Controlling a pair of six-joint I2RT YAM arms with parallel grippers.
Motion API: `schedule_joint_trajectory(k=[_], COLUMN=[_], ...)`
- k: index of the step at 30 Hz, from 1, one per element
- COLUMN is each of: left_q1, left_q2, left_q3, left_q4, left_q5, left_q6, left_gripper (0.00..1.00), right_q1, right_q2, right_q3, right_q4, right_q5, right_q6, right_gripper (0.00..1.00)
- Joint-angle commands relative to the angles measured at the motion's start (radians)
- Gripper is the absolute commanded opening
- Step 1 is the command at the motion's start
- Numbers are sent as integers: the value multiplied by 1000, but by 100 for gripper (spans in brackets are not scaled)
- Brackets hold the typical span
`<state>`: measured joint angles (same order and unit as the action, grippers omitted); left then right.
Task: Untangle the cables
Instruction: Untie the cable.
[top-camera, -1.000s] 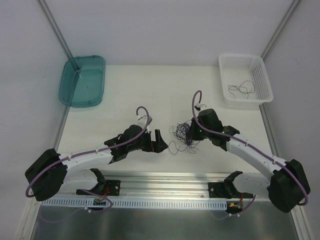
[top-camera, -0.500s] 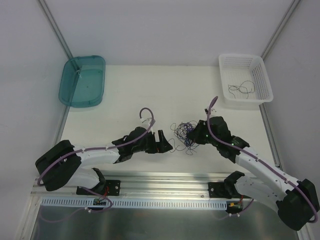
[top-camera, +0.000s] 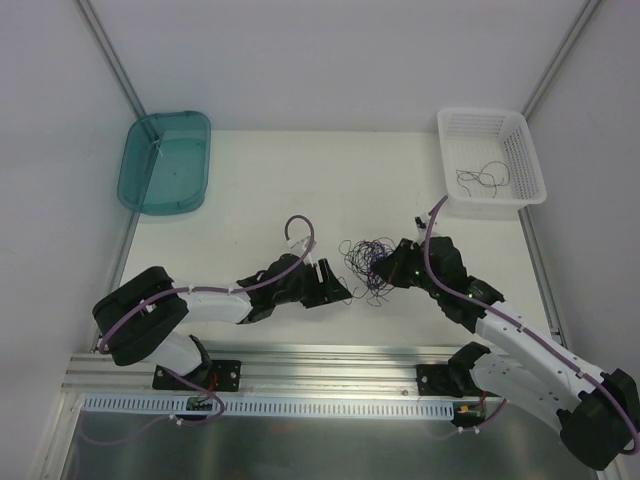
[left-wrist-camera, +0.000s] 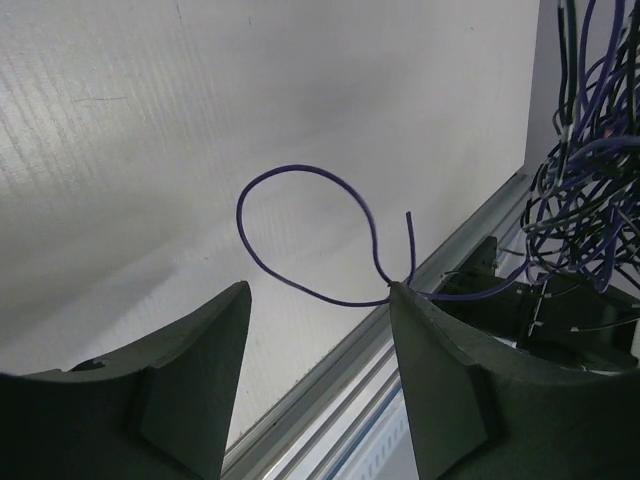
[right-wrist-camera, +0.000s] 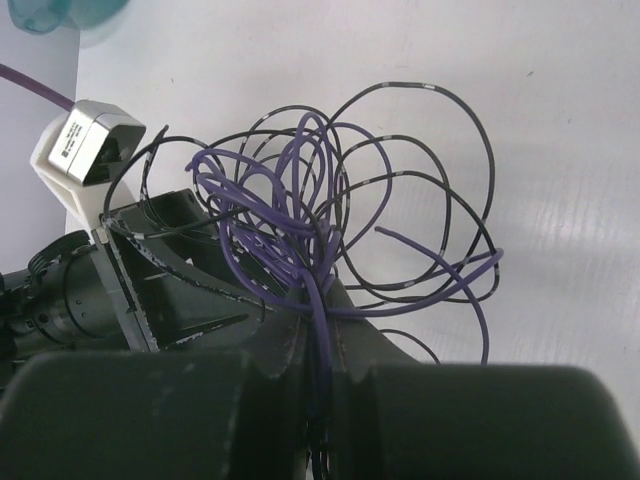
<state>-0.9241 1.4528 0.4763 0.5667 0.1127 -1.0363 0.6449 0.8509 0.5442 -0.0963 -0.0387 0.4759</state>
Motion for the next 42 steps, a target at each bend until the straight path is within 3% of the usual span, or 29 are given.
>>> schedule_joint_trajectory(k=[1, 7, 17, 26, 31, 35, 36, 42], left_q1=[-15, -16, -27, -44, -59, -68, -68, -68], left_q2=[23, 29, -11, 7, 50, 50, 34, -125], left_q3=[36, -27, -15, 85, 127, 130, 127, 91], left_q4=[79, 131, 127, -27, -96, -125, -151, -376], left_q5=[13, -19, -36, -107, -142, -163, -174, -384], left_q6=[-68, -157, -177, -249, -274, -266, -260, -165], left_gripper=[58, 62, 62, 58, 42, 5, 0, 0], right_q1=[10, 13, 38, 94, 124, 130, 130, 131], right_q2=[-24, -49, -36, -16, -1, 2, -4, -45], right_q3=[-7, -15, -1, 17, 25, 28, 30, 43], right_q4=[69, 58, 53, 72, 79, 66, 40, -155], right_q5=[5, 30, 31, 92, 108, 129, 150, 346], right_q6=[30, 30, 21, 21, 21, 10, 4, -10], right_gripper=[1, 1, 1, 1, 1, 1, 1, 5])
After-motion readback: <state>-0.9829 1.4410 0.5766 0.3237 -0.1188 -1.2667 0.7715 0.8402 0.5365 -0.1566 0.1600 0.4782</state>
